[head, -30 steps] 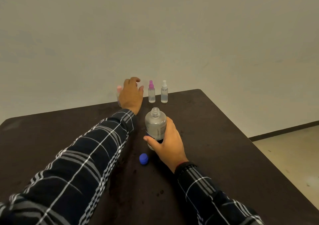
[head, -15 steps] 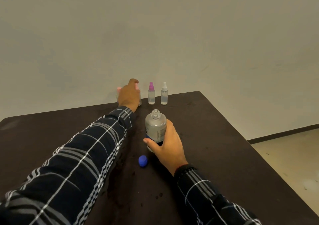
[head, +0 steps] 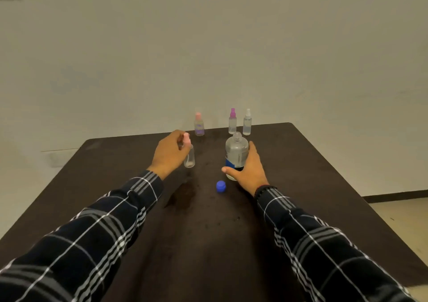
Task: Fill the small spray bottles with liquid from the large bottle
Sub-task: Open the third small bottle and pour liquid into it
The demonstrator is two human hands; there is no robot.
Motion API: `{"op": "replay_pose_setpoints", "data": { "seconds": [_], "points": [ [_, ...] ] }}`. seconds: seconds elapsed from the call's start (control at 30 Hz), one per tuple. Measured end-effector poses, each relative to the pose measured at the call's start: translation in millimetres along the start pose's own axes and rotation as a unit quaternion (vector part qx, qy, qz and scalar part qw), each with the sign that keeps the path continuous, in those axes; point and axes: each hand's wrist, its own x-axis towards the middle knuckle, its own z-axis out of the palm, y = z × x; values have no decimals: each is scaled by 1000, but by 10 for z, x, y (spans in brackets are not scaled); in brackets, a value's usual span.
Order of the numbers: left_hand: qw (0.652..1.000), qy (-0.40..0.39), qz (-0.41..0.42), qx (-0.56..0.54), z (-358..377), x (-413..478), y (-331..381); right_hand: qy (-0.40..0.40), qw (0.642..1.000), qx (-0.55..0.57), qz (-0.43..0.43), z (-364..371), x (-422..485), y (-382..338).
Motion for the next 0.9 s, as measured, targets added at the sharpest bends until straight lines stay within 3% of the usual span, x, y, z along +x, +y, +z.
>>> {"op": "replay_pose_setpoints", "data": {
  "seconds": [0.1, 0.17, 0.23, 0.33, 0.43, 0.5, 0.9],
  "points": [
    [1000, -20, -7, -19, -208, -358, 21, 67, 998, 2, 14, 16, -188, -109],
    [999, -27, -5, -25, -299, -542, 45, 188, 981, 0, -38, 82, -399, -202],
    [999, -33, -3, -32, -351, -689, 73, 252, 963, -32, -95, 189, -568, -316],
    [998, -50, -10, -38, -376, -878, 78, 200, 965, -69, -158, 389, -653, -482],
    [997, -56, -14, -46, -340, -1000, 56, 23, 991, 3, -131, 587, -617, -609],
    [996, -61, -21, -56, -307, -1015, 5, -43, 994, 15, -104, 702, -589, -637],
    [990, -67, -52, -110, -184, -1058, -171, -49, 996, 37, -67, 937, -521, -676]
  ]
}}
